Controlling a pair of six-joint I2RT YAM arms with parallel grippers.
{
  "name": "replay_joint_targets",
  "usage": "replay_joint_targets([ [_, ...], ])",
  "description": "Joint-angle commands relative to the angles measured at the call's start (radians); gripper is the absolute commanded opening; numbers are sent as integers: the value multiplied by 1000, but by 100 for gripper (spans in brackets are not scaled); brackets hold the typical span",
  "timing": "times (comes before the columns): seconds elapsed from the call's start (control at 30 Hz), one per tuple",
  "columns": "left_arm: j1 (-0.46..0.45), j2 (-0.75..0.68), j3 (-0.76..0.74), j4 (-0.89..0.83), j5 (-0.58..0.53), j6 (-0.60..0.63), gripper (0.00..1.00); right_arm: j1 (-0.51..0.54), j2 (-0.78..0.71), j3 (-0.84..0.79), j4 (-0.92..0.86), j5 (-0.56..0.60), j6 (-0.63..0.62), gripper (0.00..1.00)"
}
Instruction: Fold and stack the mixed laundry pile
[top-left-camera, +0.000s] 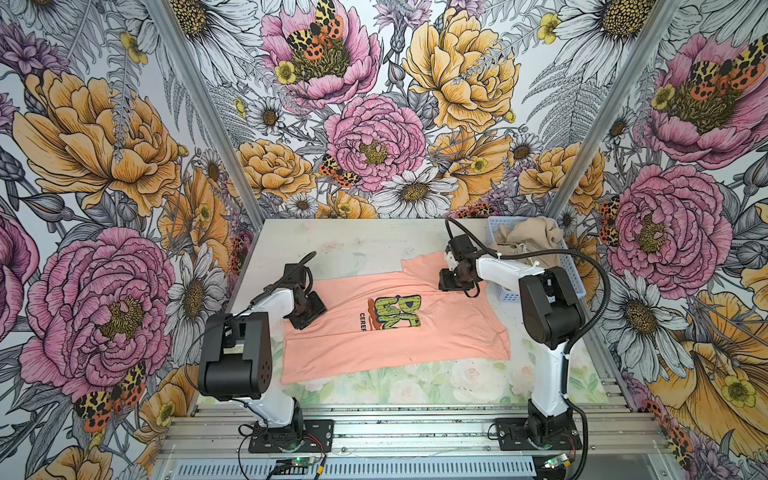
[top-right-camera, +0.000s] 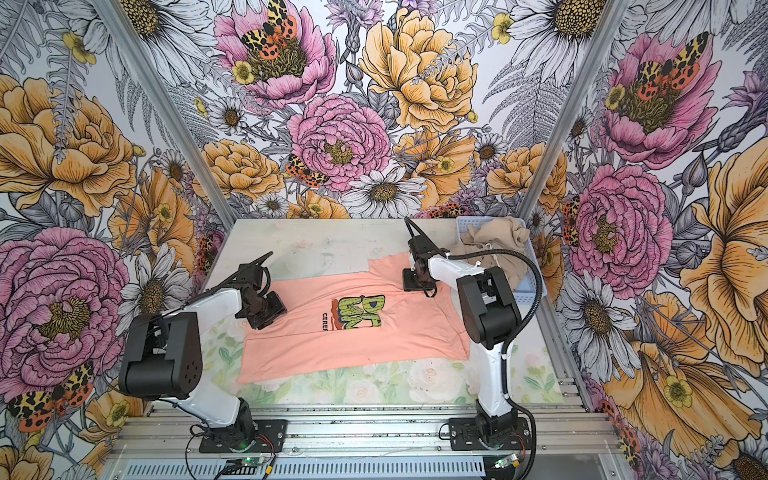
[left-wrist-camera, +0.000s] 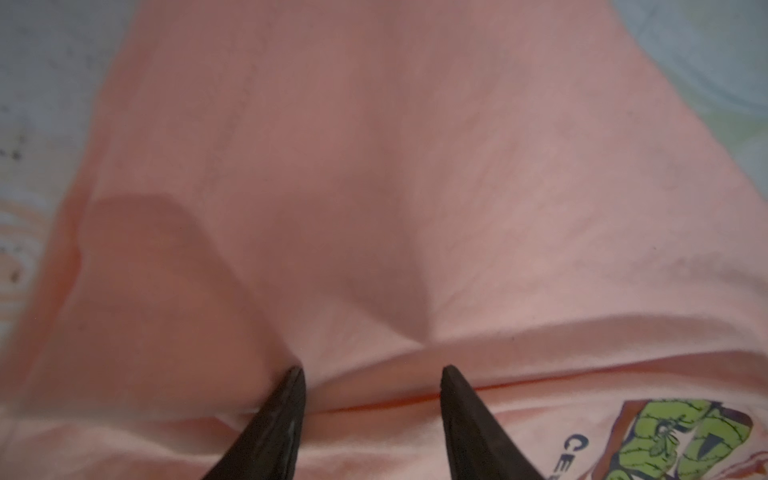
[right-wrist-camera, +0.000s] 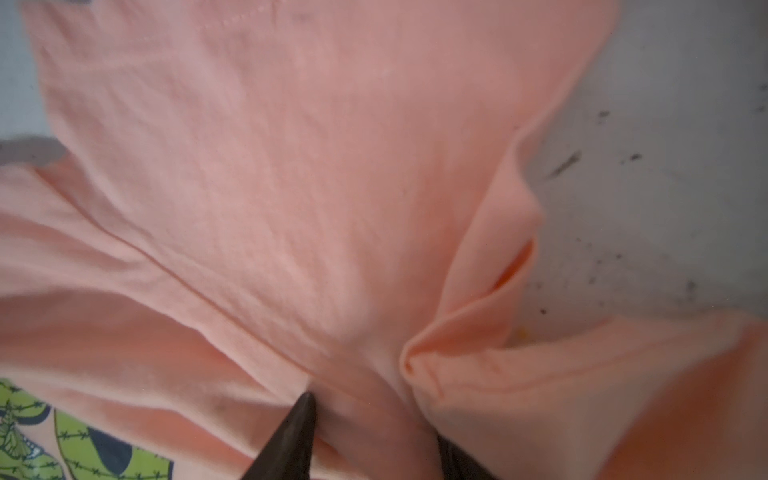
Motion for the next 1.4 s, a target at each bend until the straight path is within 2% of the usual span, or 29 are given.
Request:
replay_joint_targets([
  [0.0, -15, -20, -60, -138, 32, -37, 54, 16, -18, -83, -103, 10, 33, 50],
  [0.13, -4, -72, -11, -150, 33, -37, 57, 17, -51, -60, -105, 12, 43, 50],
  [0.23, 14, -90, 99, -146, 1, -13, 60, 14, -89, 8, -105, 11, 50, 51],
  [0.4, 94, -32, 249, -88, -38, 62, 61, 2, -117, 129, -111, -6, 60, 53],
  [0.53, 163, 78, 344, -64, -41, 109, 55, -3, -125, 196, -122, -21, 61, 53],
  [0.7, 182, 212, 432, -61, -71, 174, 42, -8, -132, 222, -122, -25, 64, 52],
  [0.83, 189, 301, 465, -53, -85, 183, 39, -9, -134, 220, -122, -33, 66, 51],
  [1.37, 187, 394, 497, -75, -123, 193, 32, -12, -138, 200, -122, -43, 68, 49],
])
